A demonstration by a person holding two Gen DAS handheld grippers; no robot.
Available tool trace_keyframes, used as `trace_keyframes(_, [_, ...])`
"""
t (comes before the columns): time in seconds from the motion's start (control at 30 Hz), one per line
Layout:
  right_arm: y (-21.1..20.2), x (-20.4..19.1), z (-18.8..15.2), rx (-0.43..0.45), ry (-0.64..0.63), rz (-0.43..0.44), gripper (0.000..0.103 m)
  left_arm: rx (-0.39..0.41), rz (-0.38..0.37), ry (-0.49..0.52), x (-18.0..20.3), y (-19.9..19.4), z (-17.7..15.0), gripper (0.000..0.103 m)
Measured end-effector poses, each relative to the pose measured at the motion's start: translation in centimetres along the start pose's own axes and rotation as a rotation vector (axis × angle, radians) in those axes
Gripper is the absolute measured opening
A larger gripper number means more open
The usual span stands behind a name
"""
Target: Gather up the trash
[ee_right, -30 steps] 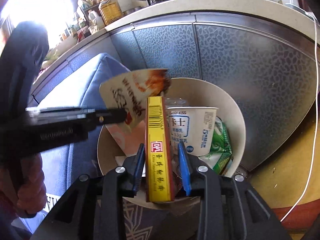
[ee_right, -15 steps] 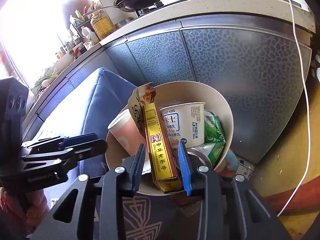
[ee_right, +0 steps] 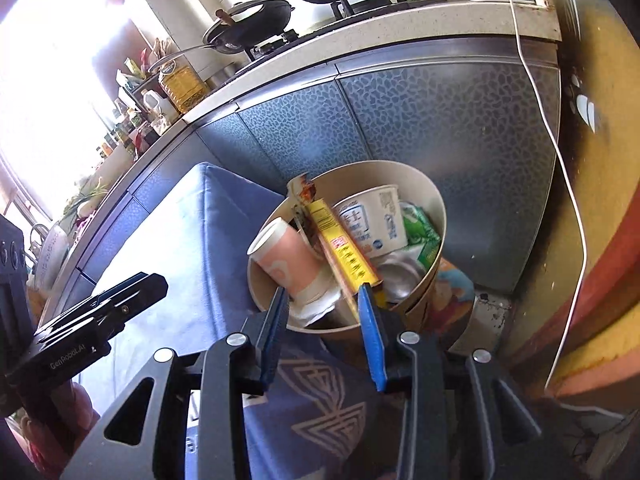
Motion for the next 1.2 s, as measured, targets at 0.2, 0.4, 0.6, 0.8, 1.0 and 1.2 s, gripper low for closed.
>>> trace_keyframes(0.2, [-2.2,-2.3,-0.5,0.033,-0.018,0.005,0.043,0.057,0.05,0.013,-0.2,-3.5,-0.8,0.047])
trace_keyframes(0.4, [-4.3,-4.1,-1.1,0.045,-0.026,0.0,0.049,0.108,0.064,0.001,-0.5,-6.4,-1.5,0.048])
trace_keyframes(0.6, [-6.2,-5.3,-1.7,0.045,-0.023,-0.011,0.055,0.146,0.09,0.01,-0.3,-8.5,-1.9,0.061])
trace_keyframes(0.8, [-7.5,-5.2,-2.1,0.037,-0.023,-0.032,0.057,0.167,0.096,0.024,0.5,-9.8,-1.8,0.074])
trace_keyframes(1.0, [-7.9,-4.6,-2.5,0.025,-0.013,-0.046,0.057,0.192,0.125,0.049,1.5,-11.0,-1.5,0.093])
trace_keyframes(1.2, [-7.7,-4.6,-2.6,0.018,0.004,-0.047,0.06,0.192,0.143,0.051,1.7,-11.4,-1.5,0.097])
Point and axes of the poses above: each gripper's, at about its wrist camera, not at the fingertips, and y roughly the way its jaws point, x to its right, z to its top, the point moved 7 cm from there along y, roughly the way its jaws point, and after that the axes turned 15 degrees about -z, right-handed, at the moved point
